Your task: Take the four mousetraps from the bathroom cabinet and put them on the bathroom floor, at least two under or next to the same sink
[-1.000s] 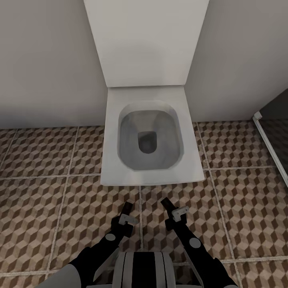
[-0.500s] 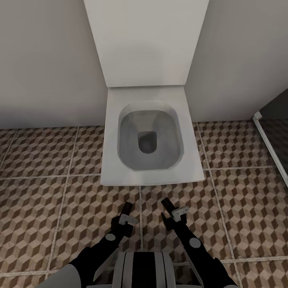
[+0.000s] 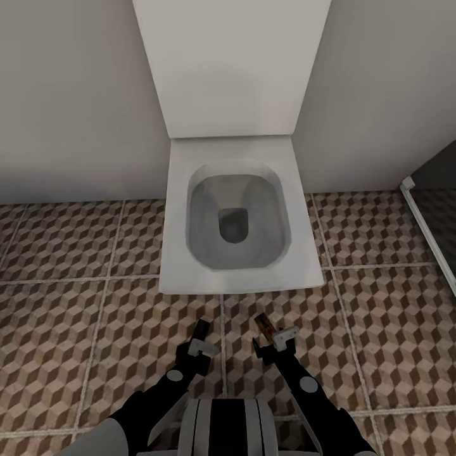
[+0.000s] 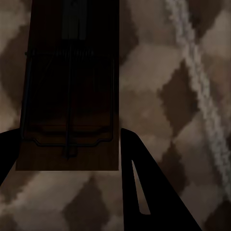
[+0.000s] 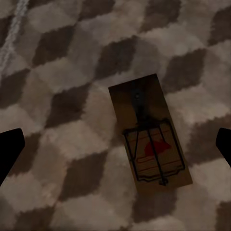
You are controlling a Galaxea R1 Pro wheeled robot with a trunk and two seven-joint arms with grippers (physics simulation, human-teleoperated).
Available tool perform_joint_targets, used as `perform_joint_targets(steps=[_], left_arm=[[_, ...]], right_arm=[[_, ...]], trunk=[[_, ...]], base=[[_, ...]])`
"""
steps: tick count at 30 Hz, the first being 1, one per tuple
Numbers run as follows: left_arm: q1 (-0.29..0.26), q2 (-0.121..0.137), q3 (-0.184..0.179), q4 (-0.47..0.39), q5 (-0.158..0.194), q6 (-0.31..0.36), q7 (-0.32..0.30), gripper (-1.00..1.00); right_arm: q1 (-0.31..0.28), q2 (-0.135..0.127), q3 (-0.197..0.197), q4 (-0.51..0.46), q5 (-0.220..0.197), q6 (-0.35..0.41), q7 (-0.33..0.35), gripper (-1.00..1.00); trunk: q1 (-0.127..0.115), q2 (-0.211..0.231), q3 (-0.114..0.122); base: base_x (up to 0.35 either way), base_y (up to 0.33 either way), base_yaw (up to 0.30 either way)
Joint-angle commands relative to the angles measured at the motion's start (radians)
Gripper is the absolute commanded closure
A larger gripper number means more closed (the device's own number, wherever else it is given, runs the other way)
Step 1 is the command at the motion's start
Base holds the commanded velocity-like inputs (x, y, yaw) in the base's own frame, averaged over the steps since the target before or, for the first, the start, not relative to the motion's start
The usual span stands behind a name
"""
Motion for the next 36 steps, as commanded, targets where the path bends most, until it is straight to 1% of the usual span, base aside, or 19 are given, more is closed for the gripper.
perform_joint_targets(steps=[1, 27, 28, 36], left_arm=[[-0.001, 0.001, -0.006, -0.002, 0.004, 0.004, 0.009, 1.00], [-0.001, 0.001, -0.006, -0.003, 0.004, 0.004, 0.010, 1.00], [-0.001, 0.001, -0.006, -0.003, 0.004, 0.004, 0.010, -1.00], [-0.001, 0.001, -0.005, -0.003, 0.004, 0.004, 0.011, -1.00]], right_arm=[[0.000, 0.000, -0.002, 0.000, 0.010, -0.002, 0.002, -1.00], [0.000, 0.001, -0.002, 0.000, 0.010, -0.001, 0.002, -1.00], [0.000, 0.001, -0.002, 0.000, 0.010, -0.002, 0.002, -1.00], [0.000, 0.001, -0.002, 0.000, 0.010, -0.001, 0.002, -1.00]], trunk=[[0.000, 0.000, 0.000], [0.000, 0.000, 0.000], [0.000, 0.000, 0.000], [0.000, 0.000, 0.000]], base=[[0.000, 0.000, 0.000], [0.000, 0.000, 0.000], [0.000, 0.000, 0.000], [0.000, 0.000, 0.000]])
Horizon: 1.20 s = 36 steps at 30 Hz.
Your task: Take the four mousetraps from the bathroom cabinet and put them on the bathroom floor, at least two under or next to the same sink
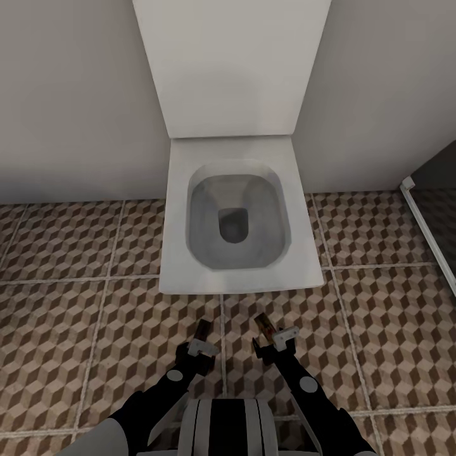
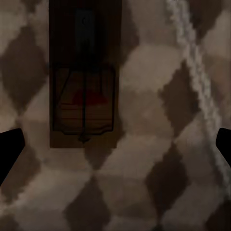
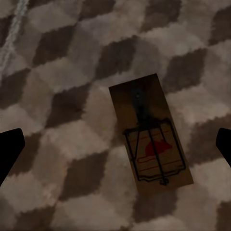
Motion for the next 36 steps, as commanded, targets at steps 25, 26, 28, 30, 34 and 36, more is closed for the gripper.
perform_joint_targets(steps=[25, 26, 28, 30, 34, 36], left_arm=[[-0.001, 0.001, -0.005, -0.001, 0.007, 0.003, 0.009, -1.00], [-0.001, 0.001, -0.005, -0.001, 0.007, 0.003, 0.009, -1.00], [-0.001, 0.001, -0.005, -0.001, 0.007, 0.003, 0.009, -1.00], [-0.001, 0.001, -0.005, -0.001, 0.007, 0.003, 0.009, -1.00], [-0.001, 0.001, -0.005, -0.001, 0.007, 0.003, 0.009, -1.00], [-0.001, 0.001, -0.005, -0.001, 0.007, 0.003, 0.009, -1.00]], right_arm=[[0.000, 0.000, -0.002, 0.000, 0.011, -0.003, 0.002, -1.00], [0.000, 0.000, -0.002, 0.000, 0.011, -0.003, 0.002, -1.00], [0.000, 0.000, -0.002, 0.000, 0.010, -0.003, 0.002, -1.00], [0.000, 0.000, -0.002, 0.000, 0.010, -0.003, 0.002, -1.00], [0.000, 0.000, -0.002, 0.000, 0.010, -0.003, 0.002, -1.00], [0.000, 0.000, -0.002, 0.000, 0.010, -0.003, 0.002, -1.00]], trunk=[[0.000, 0.000, 0.000], [0.000, 0.000, 0.000], [0.000, 0.000, 0.000], [0.000, 0.000, 0.000], [0.000, 0.000, 0.000], [0.000, 0.000, 0.000]], base=[[-0.107, 0.000, 0.000], [-0.321, 0.000, 0.000], [-0.325, 0.000, 0.000], [-0.328, 0.000, 0.000], [-0.330, 0.000, 0.000], [-0.331, 0.000, 0.000]])
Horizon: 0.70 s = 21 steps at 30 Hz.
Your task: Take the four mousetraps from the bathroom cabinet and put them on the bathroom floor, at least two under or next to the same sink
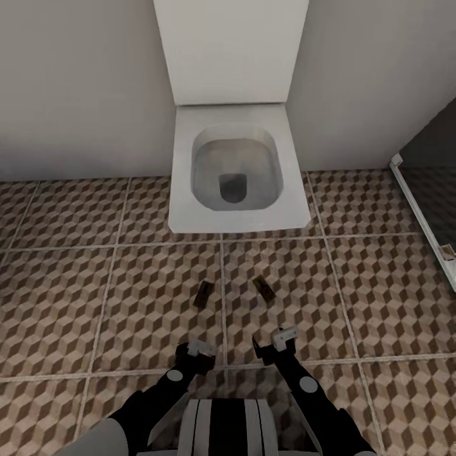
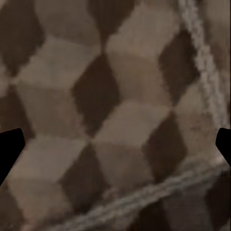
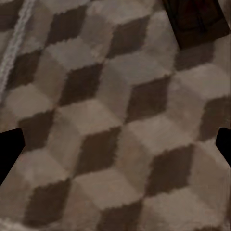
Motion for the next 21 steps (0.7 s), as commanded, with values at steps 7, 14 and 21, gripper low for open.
perform_joint_targets(steps=[7, 14, 21], left_arm=[[-0.001, 0.001, -0.006, -0.003, 0.007, 0.003, 0.009, -1.00], [-0.001, 0.001, -0.006, -0.003, 0.008, 0.003, 0.009, -1.00], [-0.001, 0.001, -0.006, -0.003, 0.008, 0.003, 0.009, -1.00]], right_arm=[[-0.001, 0.000, -0.002, 0.000, 0.011, -0.003, 0.002, -1.00], [-0.001, 0.000, -0.002, 0.000, 0.011, -0.002, 0.002, -1.00], [0.000, 0.000, -0.002, 0.000, 0.011, -0.003, 0.002, -1.00]], trunk=[[-0.001, 0.000, 0.000], [-0.001, 0.000, 0.000], [-0.001, 0.000, 0.000]], base=[[-0.175, 0.000, 0.000], [-0.026, 0.000, 0.000], [-0.003, 0.000, 0.000]])
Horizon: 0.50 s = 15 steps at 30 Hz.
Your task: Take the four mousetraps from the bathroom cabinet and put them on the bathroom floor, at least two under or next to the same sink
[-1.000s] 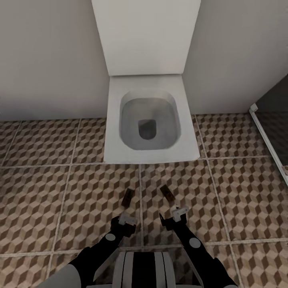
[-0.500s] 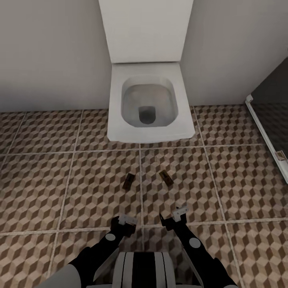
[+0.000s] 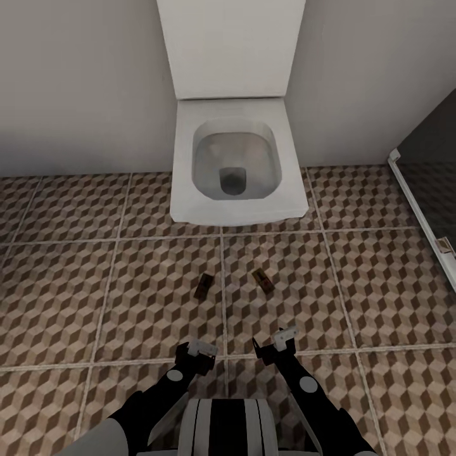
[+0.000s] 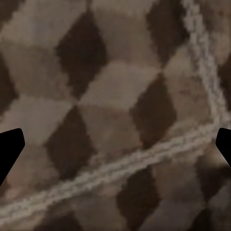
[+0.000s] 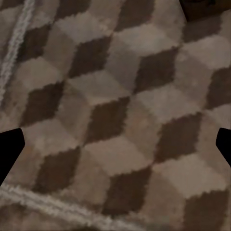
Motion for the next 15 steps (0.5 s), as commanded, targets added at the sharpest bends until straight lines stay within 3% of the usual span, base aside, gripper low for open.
perform_joint_targets(steps=[1, 15], left_arm=[[-0.001, 0.001, -0.006, -0.002, 0.007, 0.003, 0.009, -1.00], [-0.001, 0.001, -0.006, -0.001, 0.007, 0.003, 0.009, -1.00]], right_arm=[[0.000, 0.000, -0.002, 0.000, 0.011, -0.003, 0.002, -1.00], [0.000, 0.001, -0.002, 0.000, 0.010, -0.003, 0.002, -1.00]], trunk=[[0.000, 0.000, 0.000], [-0.001, 0.000, 0.007]], base=[[0.000, 0.000, 0.000], [0.000, 0.000, 0.000]])
